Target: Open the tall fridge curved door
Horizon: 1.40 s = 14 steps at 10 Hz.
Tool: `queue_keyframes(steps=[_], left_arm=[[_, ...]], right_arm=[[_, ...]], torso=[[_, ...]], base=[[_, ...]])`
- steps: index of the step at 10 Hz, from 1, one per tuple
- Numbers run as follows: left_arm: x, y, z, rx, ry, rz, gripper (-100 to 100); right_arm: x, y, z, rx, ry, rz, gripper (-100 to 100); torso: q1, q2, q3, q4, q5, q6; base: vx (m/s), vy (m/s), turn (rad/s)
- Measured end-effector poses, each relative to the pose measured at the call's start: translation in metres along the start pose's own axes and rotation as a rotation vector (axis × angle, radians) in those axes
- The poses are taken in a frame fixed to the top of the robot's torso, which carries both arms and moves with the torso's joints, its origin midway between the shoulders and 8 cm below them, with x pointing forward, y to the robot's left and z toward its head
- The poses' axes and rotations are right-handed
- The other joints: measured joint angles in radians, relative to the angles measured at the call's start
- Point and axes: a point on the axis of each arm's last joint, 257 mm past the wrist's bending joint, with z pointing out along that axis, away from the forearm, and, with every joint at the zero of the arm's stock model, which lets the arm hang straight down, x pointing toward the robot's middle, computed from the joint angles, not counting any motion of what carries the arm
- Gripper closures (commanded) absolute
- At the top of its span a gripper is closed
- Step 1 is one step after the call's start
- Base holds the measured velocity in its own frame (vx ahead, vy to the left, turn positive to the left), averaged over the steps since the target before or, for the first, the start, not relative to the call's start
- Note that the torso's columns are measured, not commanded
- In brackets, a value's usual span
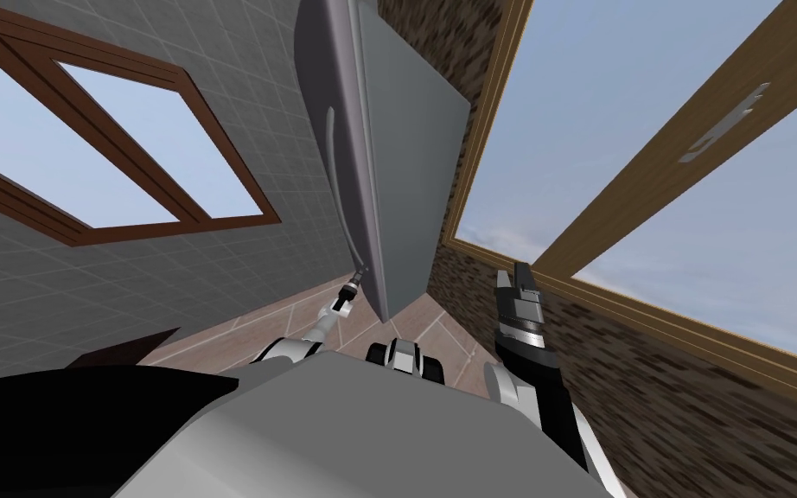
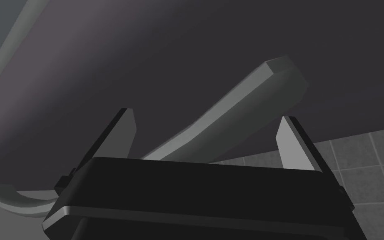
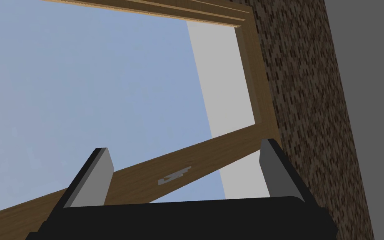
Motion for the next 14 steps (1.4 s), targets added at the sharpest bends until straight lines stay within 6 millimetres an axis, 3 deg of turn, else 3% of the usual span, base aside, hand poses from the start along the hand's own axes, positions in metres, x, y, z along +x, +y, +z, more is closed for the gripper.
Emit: queue_keyframes(steps=[9, 14], left_arm=[[-0.048, 0.006, 0.039, -0.053, 0.032, 0.136, -100], [-0.089, 0.007, 0.067, -0.097, 0.034, 0.232, -100]], right_arm=[[0.000, 0.000, 0.000, 0.000, 0.000, 0.000, 0], [0.000, 0.000, 0.000, 0.000, 0.000, 0.000, 0]], torso=[[0.000, 0.000, 0.000, 0.000, 0.000, 0.000], [0.000, 0.001, 0.000, 0.001, 0.000, 0.000]], base=[[-0.043, -0.039, -0.003], [-0.052, -0.051, -0.004]])
